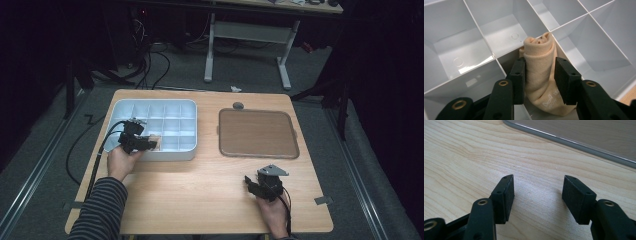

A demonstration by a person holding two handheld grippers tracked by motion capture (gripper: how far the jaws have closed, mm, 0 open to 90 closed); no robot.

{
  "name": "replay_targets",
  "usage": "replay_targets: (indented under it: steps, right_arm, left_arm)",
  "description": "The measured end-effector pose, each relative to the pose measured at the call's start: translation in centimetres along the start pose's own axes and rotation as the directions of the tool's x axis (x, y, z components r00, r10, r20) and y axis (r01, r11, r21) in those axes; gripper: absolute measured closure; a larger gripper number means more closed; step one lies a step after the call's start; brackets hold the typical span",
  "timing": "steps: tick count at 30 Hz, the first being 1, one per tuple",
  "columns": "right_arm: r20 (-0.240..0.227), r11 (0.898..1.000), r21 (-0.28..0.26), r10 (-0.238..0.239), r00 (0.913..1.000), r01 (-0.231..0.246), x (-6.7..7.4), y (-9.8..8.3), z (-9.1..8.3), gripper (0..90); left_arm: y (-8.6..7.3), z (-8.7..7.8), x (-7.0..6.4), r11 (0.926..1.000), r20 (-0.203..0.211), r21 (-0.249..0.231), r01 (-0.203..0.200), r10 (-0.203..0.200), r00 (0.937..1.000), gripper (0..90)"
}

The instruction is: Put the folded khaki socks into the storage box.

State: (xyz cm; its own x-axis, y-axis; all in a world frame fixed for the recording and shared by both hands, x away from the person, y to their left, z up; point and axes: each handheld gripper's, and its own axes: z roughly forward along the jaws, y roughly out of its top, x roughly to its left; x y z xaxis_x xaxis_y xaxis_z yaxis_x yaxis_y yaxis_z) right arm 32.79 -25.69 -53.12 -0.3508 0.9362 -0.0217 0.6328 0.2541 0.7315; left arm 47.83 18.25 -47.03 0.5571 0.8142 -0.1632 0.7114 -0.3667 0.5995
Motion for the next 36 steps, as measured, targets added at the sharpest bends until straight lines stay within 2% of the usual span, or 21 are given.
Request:
replay_targets:
  steps: [7,11,14,16,21,32,36]
  right_arm:
    - [0.000,1.000,0.000,0.000,1.0000,0.000,0.0,0.0,0.0,43.4]
    - [0.000,1.000,0.000,0.000,1.0000,0.000,0.0,0.0,0.0,43.4]
    - [0.000,1.000,0.000,0.000,1.0000,0.000,0.0,0.0,0.0,43.4]
    - [0.000,1.000,0.000,0.000,1.0000,0.000,0.0,0.0,0.0,43.4]
    - [0.000,1.000,0.000,0.000,1.0000,0.000,0.0,0.0,0.0,43.4]
    - [0.000,1.000,0.000,0.000,1.0000,0.000,0.0,0.0,0.0,43.4]
    - [0.000,1.000,0.000,0.000,1.0000,0.000,0.0,0.0,0.0,43.4]
  left_arm:
    - [0.4,-1.2,-0.2,0.9965,-0.032,-0.083,0.008,-0.011,0.9994,62.0]
    - [0.6,-1.2,-0.3,0.9947,-0.050,-0.102,0.013,-0.018,0.9986,66.4]
    - [0.7,-0.8,-0.4,0.9951,-0.071,-0.099,0.010,-0.017,0.9973,69.8]
    - [0.7,-0.5,-0.4,0.9953,-0.067,-0.093,0.026,-0.032,0.9972,71.3]
    - [0.6,0.0,-0.4,0.9973,-0.067,-0.070,0.022,-0.027,0.9974,75.8]
    - [0.4,0.7,-0.3,0.9998,-0.096,-0.021,0.001,-0.003,0.9954,77.9]
    - [0.4,0.8,-0.3,0.9997,-0.101,-0.022,0.009,-0.011,0.9948,77.7]
